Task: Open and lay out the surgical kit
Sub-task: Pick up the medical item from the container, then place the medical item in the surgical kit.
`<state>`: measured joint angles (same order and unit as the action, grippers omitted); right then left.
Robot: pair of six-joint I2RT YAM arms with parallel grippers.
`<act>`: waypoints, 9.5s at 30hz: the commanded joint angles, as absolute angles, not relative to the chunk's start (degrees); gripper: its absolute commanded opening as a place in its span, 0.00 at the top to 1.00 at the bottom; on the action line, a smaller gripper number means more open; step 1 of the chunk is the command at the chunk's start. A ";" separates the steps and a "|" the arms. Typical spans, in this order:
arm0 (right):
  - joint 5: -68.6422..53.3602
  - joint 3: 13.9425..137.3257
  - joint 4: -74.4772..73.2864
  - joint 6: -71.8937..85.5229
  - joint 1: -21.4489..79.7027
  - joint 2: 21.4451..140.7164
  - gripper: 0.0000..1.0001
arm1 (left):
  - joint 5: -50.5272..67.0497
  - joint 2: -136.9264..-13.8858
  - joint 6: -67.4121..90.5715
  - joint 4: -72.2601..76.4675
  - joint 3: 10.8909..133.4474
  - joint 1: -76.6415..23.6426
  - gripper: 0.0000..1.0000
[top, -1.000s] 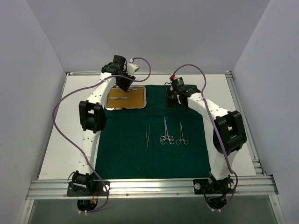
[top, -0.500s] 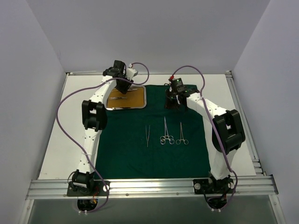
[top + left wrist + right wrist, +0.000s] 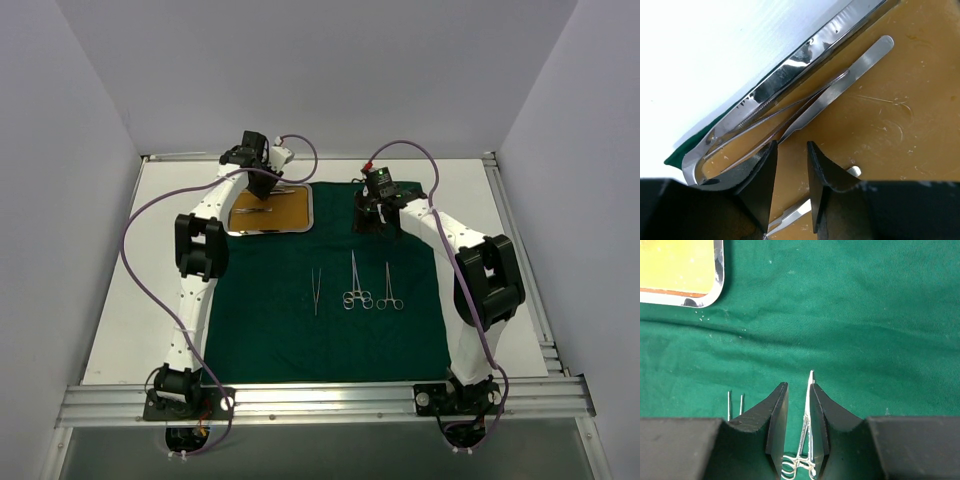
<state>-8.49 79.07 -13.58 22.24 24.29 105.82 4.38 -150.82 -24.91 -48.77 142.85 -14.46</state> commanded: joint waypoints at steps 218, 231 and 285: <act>-41.05 50.81 35.85 42.35 23.82 95.27 1.00 | 23.38 -85.70 -126.62 -41.96 73.57 -43.42 0.54; -29.36 43.59 48.34 53.09 25.92 97.82 1.00 | 7.28 -86.92 -47.33 -44.99 71.90 -31.75 0.55; -31.64 51.77 46.14 47.90 28.04 114.78 1.00 | 15.12 -85.61 -29.09 -43.15 67.32 -19.25 0.54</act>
